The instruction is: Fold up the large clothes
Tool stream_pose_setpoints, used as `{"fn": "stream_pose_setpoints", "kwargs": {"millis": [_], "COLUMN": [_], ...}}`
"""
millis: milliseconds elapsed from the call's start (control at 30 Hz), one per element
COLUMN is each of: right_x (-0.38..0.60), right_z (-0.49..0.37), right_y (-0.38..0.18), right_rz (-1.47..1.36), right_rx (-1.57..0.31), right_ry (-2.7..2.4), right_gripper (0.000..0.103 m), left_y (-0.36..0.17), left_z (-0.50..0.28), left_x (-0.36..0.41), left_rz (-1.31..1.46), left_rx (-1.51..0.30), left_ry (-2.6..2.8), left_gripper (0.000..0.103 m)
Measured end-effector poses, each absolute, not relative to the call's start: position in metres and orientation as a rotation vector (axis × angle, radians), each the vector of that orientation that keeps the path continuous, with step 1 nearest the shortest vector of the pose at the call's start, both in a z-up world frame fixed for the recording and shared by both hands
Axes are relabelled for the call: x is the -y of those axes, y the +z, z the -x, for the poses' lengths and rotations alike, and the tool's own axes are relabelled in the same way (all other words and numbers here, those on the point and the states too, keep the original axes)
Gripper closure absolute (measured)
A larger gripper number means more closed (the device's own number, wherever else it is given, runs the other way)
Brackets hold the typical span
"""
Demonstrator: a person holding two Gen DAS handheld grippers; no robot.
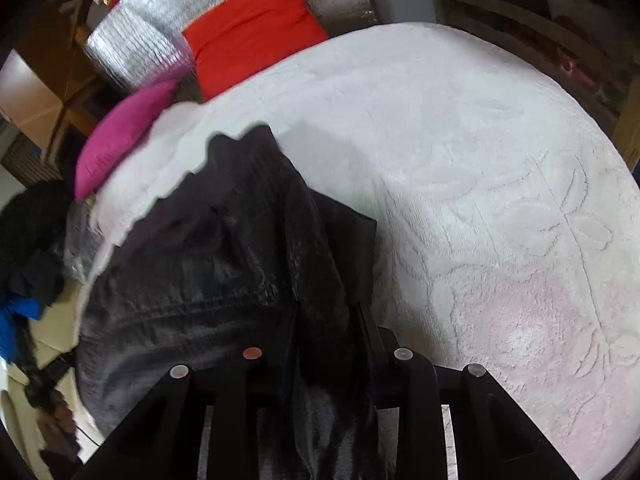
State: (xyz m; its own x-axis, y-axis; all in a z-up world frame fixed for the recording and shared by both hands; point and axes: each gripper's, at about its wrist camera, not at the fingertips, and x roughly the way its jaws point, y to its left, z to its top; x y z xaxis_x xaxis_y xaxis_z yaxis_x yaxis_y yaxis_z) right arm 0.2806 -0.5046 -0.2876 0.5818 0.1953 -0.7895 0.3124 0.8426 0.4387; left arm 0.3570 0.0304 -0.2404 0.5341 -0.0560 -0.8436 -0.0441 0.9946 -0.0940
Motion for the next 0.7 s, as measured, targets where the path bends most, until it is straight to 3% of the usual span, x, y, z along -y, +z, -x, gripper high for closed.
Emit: {"fn": "stream_pose_setpoints", "kwargs": {"millis": [33,67,100,133,367,700], "right_x": [0.507,0.509,0.511,0.513,0.528,0.529], "right_z": [-0.278,-0.276,-0.274,-0.272,-0.272,-0.301], "right_y": [-0.283,-0.281,-0.28,-0.279,-0.277,-0.295], "right_rz": [-0.61,-0.63,-0.652,-0.668,-0.743,-0.803], "right_rx": [-0.945,-0.934,-0.923,-0.908,-0.868,-0.952], "right_ry": [-0.042,-0.026,-0.017,-0.018,0.025,0.111], "right_gripper": [0.07,0.055,0.023,0.016,0.016,0.016], "left_y": [-0.236,-0.232,-0.228,-0.223,-0.211,-0.206], "left_z": [-0.354,-0.351,-0.348,-0.344,-0.338,-0.331], "left_x": [-0.03,-0.03,-0.031,-0.029,-0.022,-0.013], "left_rz": [0.081,0.06,0.046,0.025,-0.093,-0.158], "left_rx": [-0.986,-0.958,-0.939,-0.915,-0.832,-0.796], "left_ry": [0.02,0.038,0.046,0.051,0.064,0.044], "left_gripper": [0.048,0.039,0.037,0.037,0.036,0.036]}}
